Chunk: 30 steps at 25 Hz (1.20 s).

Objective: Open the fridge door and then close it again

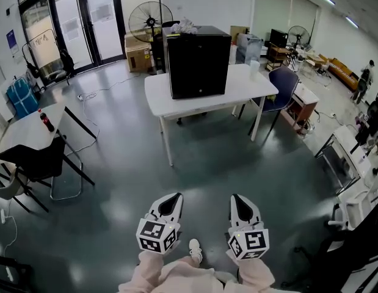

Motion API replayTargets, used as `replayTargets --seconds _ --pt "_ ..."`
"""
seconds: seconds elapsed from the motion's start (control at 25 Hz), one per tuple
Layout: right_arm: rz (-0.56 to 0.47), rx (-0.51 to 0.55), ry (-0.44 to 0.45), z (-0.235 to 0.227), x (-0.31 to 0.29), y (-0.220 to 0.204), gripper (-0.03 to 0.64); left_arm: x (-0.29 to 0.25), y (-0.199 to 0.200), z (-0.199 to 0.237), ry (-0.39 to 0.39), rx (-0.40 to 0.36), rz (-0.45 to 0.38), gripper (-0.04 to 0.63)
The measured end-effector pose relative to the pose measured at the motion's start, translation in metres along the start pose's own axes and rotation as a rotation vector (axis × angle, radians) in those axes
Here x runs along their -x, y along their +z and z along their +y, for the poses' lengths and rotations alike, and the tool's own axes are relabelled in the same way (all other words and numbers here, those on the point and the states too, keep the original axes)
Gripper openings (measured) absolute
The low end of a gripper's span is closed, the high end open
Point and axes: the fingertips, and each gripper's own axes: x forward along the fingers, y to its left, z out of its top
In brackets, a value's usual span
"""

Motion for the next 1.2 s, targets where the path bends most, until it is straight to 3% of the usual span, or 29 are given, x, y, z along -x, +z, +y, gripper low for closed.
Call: replayTargets --seconds 0.4,0.8,1.2 --pt "-0.015 0.008 0.035 -0.037 -0.116 0.021 0.011 -0.092 0.035 0.059 0.029 0.019 -0.02 0.011" --pt "0.0 -0.069 0.062 -0.05 -0.161 0.014 0.011 -0.126 0.031 0.087 0.055 0.032 0.01 0.011" --pt "0.005 -0.061 0.116 -0.072 -0.236 0.013 0.011 -0.182 0.038 0.124 0.099 0.043 0.014 0.011"
